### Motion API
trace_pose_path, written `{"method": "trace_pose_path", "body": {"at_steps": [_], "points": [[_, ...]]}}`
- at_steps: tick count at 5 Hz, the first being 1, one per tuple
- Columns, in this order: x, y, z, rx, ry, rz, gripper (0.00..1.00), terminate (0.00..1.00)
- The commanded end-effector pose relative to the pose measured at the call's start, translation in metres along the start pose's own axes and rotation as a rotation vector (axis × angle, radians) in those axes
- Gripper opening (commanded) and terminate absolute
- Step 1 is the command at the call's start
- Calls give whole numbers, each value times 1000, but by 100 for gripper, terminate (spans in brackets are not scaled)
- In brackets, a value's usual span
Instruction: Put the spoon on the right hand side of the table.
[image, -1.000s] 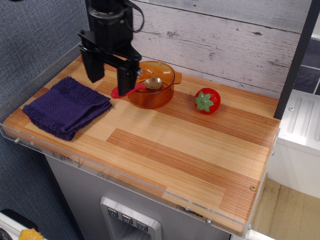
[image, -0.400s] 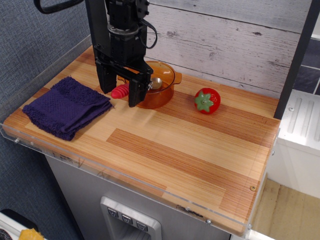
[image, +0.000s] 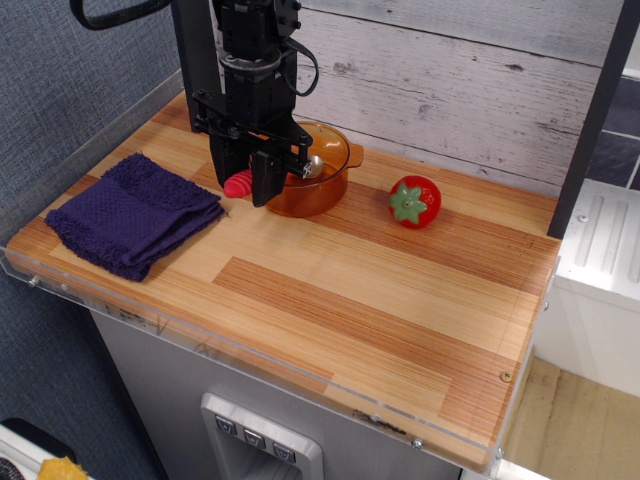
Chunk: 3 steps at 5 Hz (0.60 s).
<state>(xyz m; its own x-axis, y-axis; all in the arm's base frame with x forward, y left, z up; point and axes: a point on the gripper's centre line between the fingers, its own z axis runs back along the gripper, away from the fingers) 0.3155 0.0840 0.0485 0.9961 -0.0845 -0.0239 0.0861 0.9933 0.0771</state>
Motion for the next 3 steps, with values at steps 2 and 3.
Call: {"method": "trace_pose_path", "body": {"at_steps": [2, 3], "points": [[-3, 5, 44, 12, -109, 14, 0, 0], [-5, 1, 60, 2, -160, 11, 0, 0]]}}
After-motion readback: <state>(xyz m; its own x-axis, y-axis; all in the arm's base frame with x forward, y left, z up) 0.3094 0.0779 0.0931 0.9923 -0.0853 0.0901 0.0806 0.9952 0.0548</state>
